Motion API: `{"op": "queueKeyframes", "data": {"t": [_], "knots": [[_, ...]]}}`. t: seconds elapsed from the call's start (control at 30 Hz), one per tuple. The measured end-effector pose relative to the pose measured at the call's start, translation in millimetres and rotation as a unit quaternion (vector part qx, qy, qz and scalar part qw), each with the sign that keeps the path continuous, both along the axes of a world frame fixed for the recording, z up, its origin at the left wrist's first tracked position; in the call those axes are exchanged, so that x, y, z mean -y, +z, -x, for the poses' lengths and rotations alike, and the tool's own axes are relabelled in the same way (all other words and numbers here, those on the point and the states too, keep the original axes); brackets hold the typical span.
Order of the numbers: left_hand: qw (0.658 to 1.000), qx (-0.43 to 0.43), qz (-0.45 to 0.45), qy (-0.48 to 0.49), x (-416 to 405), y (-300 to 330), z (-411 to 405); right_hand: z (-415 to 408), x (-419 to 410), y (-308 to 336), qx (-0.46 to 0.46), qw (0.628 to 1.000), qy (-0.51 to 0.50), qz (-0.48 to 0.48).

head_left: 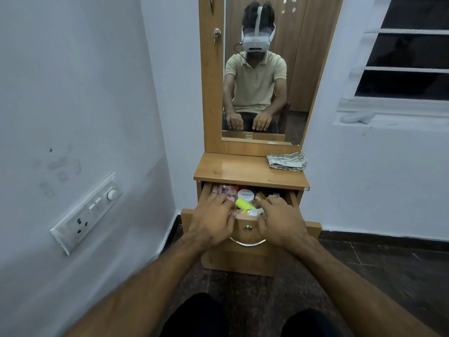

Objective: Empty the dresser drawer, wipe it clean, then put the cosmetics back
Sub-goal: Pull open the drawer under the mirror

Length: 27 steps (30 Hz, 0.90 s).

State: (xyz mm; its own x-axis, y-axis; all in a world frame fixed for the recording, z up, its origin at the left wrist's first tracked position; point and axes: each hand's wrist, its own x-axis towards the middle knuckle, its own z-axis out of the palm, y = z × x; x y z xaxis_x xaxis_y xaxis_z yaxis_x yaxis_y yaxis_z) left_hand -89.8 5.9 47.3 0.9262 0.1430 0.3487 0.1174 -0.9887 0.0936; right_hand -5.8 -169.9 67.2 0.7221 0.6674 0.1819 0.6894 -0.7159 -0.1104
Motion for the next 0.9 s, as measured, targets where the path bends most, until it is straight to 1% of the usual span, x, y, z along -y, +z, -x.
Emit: {"op": "queueKeyframes", "data": {"t": [0.1, 0.13, 0.27, 0.43, 0.67, 0.9], "knots": [[0.996, -0.087, 0.004, 0.026, -4.7, 7.7, 8.6, 5.1, 5.1, 3.4, -0.051, 0.995, 0.009, 0.079], [0.994, -0.106, 0.009, 0.031, -5.2, 9.4, 11.3, 7.7, 6.7, 3.1, -0.072, 0.993, 0.007, 0.089], [0.991, -0.125, 0.038, 0.038, -5.1, 14.5, 15.8, 14.1, 10.7, 4.3, -0.109, 0.990, 0.001, 0.084], [0.982, -0.174, 0.062, 0.034, -8.7, 18.4, 12.5, 18.9, 9.6, 11.3, -0.146, 0.980, 0.008, 0.136], [0.977, -0.197, 0.086, 0.009, -14.6, 12.7, 12.9, 23.5, 11.5, 8.7, -0.191, 0.966, 0.031, 0.170], [0.977, -0.189, 0.100, 0.024, -23.8, 7.0, 4.7, 14.4, 6.3, 4.4, -0.222, 0.959, 0.036, 0.170]]}}
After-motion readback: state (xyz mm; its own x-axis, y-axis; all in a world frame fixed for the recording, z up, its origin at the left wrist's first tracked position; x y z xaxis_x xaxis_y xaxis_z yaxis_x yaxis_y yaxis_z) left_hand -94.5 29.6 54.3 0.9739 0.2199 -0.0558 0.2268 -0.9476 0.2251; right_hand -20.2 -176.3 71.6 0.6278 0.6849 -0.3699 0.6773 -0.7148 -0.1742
